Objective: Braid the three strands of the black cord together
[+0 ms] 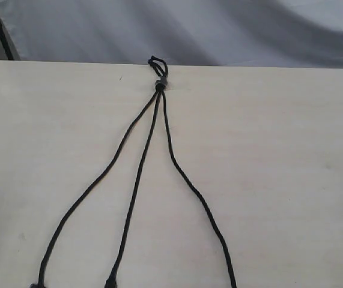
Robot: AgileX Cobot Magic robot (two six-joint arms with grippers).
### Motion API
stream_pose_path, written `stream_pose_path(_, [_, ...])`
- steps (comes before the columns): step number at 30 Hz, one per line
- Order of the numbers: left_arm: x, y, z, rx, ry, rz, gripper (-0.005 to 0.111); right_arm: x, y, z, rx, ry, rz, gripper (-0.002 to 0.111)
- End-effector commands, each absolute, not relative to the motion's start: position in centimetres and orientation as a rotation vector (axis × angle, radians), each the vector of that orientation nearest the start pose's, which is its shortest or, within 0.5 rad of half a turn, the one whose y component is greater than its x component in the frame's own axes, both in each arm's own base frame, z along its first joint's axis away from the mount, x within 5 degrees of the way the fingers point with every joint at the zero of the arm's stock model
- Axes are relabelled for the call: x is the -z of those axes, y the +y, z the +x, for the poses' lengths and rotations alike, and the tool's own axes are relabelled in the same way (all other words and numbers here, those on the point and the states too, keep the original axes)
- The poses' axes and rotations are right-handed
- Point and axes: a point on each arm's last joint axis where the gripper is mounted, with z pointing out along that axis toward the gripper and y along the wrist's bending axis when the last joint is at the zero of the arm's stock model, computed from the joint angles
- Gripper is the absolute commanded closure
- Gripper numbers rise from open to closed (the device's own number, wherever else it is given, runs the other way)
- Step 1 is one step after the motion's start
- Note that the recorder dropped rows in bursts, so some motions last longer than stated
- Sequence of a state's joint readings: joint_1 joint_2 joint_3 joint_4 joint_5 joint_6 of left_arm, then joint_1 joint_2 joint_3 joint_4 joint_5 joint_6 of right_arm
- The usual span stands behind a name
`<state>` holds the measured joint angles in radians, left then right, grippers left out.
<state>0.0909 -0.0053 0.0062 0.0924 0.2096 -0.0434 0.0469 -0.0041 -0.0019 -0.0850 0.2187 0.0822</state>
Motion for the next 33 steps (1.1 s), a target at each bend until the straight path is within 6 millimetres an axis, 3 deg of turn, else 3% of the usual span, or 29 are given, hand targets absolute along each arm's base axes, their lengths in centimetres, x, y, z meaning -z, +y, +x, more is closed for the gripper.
stream_pose_path(1, [-19.4, 0.7, 5.5, -0.116, 1.696, -0.045, 0.105, -20.5, 0.3, 5.6, -0.154, 1.569, 0.072, 0.108])
stream_pose_path(5, [-19.7, 0.6, 5.6, -0.115, 1.658, -0.041, 0.105, -22.0, 0.2, 5.5, -0.248, 1.403, 0.156, 0.108])
stream_pose_path(9, [-22.1, 0.4, 5.5, -0.089, 1.402, -0.031, 0.105, -23.4, -0.2, 5.2, -0.296, 1.236, 0.219, 0.108])
stream_pose_path(15, [-25.5, -0.1, 4.2, 0.228, 0.984, -0.153, 0.105, -23.7, -0.3, 5.1, -0.294, 1.203, 0.22, 0.108])
stream_pose_path(19, [-27.3, -0.4, 2.6, 0.245, 0.727, -0.083, 0.105, -23.8, -0.1, 5.1, -0.261, 1.25, 0.185, 0.108])
stream_pose_path(24, [-29.0, -0.2, 2.7, 0.131, 0.796, -0.066, 0.107, -25.2, 0.1, 5.6, -0.266, 1.347, 0.175, 0.108])
stream_pose_path(29, [-29.9, 0.1, 5.0, 0.127, 1.029, -0.116, 0.107, -24.9, 0.3, 8.3, -0.244, 1.58, 0.183, 0.108])
stream_pose_path(33, [-29.3, 0.3, 7.5, 0.119, 1.22, -0.145, 0.107, -24.2, 0.6, 11.1, -0.23, 1.815, 0.188, 0.108])
